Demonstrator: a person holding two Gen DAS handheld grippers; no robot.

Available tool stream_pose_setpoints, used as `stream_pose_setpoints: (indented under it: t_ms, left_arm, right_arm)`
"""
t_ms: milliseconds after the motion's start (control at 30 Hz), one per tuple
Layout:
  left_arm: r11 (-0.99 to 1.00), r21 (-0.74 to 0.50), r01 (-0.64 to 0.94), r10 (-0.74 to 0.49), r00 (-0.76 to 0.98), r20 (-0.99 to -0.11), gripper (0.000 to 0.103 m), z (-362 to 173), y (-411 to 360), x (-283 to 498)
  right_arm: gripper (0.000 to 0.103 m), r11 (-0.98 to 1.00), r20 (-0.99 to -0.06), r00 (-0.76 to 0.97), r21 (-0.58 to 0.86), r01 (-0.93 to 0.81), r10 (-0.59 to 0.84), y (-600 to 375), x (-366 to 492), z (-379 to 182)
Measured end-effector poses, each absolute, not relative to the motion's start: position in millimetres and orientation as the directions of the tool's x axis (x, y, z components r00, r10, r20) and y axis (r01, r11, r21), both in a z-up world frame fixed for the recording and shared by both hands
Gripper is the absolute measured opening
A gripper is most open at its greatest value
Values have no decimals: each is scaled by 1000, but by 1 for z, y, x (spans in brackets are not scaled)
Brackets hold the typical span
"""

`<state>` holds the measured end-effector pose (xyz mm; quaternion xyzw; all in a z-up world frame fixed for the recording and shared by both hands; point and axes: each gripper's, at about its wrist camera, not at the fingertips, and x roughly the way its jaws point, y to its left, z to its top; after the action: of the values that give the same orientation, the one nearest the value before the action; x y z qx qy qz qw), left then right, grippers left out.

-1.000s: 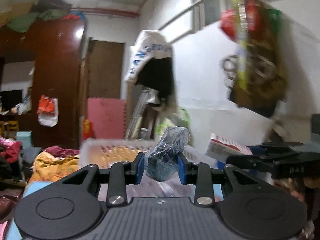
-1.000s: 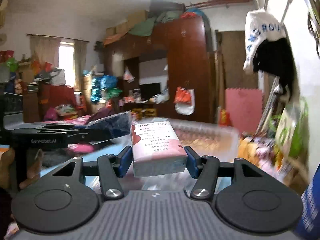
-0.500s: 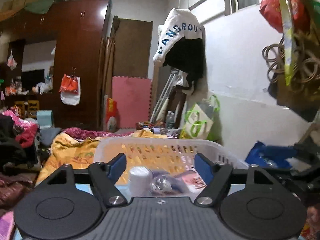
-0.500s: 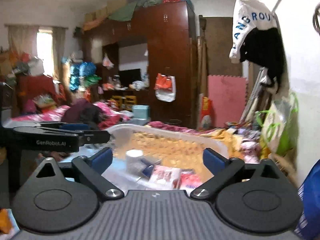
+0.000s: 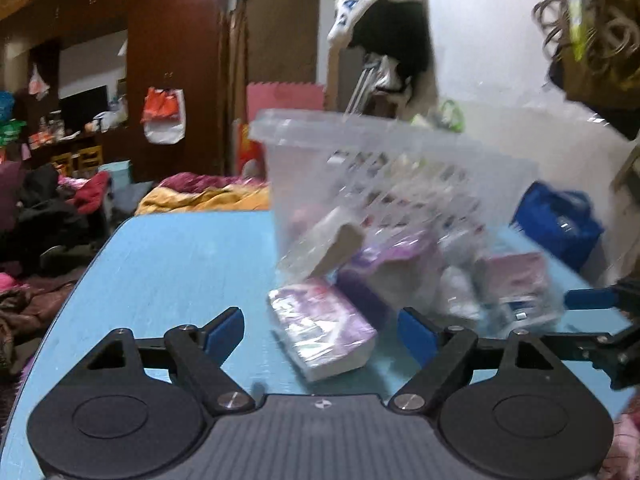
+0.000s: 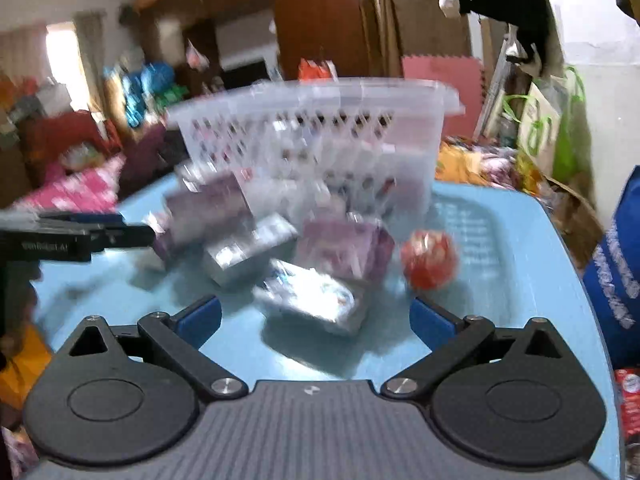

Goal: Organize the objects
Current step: 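Grasp the purple cartoon box with the left gripper while the right grasps a clear-wrapped packet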

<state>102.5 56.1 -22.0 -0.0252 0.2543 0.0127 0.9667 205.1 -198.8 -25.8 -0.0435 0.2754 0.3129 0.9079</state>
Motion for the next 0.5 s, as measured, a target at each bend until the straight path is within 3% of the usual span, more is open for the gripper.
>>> stream_pose_setpoints:
  t_ms: [133, 267, 500]
  left_arm:
    - [995, -87, -43, -9, 850, -526, 87, -28, 63, 114]
    - [996, -73, -60, 13, 852, -523, 87, -26, 61, 116]
    - [996, -17, -82, 58, 820, -569, 87, -30, 53, 119]
  right_arm:
    - [96, 803, -537, 646, 104, -587, 542, -187, 218, -30]
    - [80, 821, -541, 665, 89, -564, 515, -184, 212, -38]
    - [78, 807, -492, 677, 97, -582, 548, -196, 192, -38]
